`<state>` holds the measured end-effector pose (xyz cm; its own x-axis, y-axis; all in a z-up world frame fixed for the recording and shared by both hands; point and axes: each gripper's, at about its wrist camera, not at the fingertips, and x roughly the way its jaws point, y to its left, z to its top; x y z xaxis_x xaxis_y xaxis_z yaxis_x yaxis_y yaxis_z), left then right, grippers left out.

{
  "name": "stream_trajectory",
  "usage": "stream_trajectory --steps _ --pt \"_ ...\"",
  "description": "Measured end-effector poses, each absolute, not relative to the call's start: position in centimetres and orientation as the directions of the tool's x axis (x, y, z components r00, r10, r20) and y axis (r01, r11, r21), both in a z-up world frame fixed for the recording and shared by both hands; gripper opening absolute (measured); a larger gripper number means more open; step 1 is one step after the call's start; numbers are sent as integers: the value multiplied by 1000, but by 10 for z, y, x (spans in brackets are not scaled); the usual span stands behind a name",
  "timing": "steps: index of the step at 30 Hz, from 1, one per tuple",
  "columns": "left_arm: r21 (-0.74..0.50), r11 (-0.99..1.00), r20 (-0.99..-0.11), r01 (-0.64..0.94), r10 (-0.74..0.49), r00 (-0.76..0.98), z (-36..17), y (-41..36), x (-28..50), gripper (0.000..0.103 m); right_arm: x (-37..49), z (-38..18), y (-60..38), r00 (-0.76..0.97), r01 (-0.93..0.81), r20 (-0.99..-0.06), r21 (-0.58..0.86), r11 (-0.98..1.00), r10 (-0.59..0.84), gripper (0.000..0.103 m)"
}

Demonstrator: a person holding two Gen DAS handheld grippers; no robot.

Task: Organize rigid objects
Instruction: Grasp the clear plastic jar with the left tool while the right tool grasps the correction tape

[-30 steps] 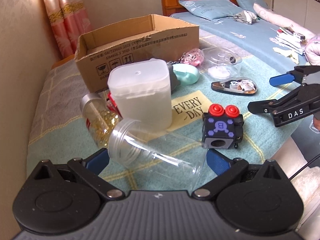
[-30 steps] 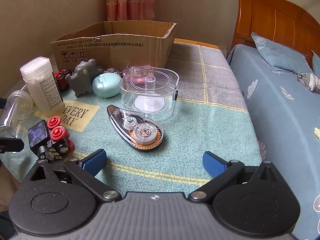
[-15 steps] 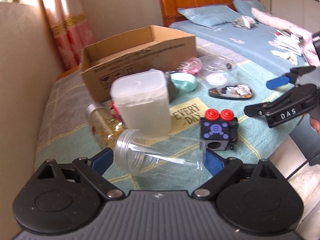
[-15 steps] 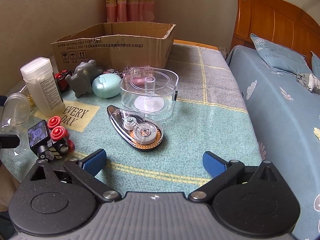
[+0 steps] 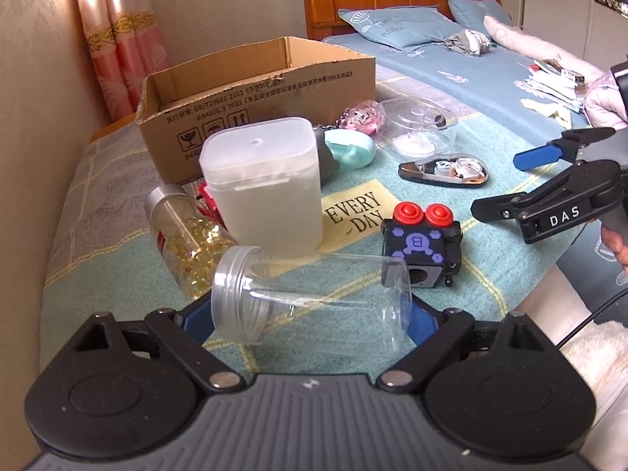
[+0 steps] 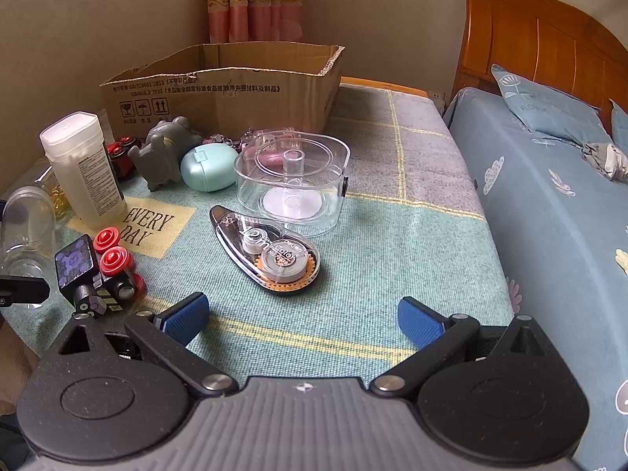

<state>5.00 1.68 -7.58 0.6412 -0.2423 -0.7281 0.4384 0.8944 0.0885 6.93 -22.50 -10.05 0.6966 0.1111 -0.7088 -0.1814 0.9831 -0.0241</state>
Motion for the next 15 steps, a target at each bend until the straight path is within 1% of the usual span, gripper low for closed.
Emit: stream_trajectory --steps 2,11,15 --pt "87 903 -724 420 -232 649 -73 21 46 90 72 -100 -227 696 -179 -710 -25 983 109 103" --pt "86 951 -720 296 -146 678 -68 42 39 90 91 -98 -251 686 -37 -728 -27 999 6 103" --pt "51 959 -729 280 -156 666 -72 47 42 90 86 -98 -249 688 -41 -725 -39 998 -1 103"
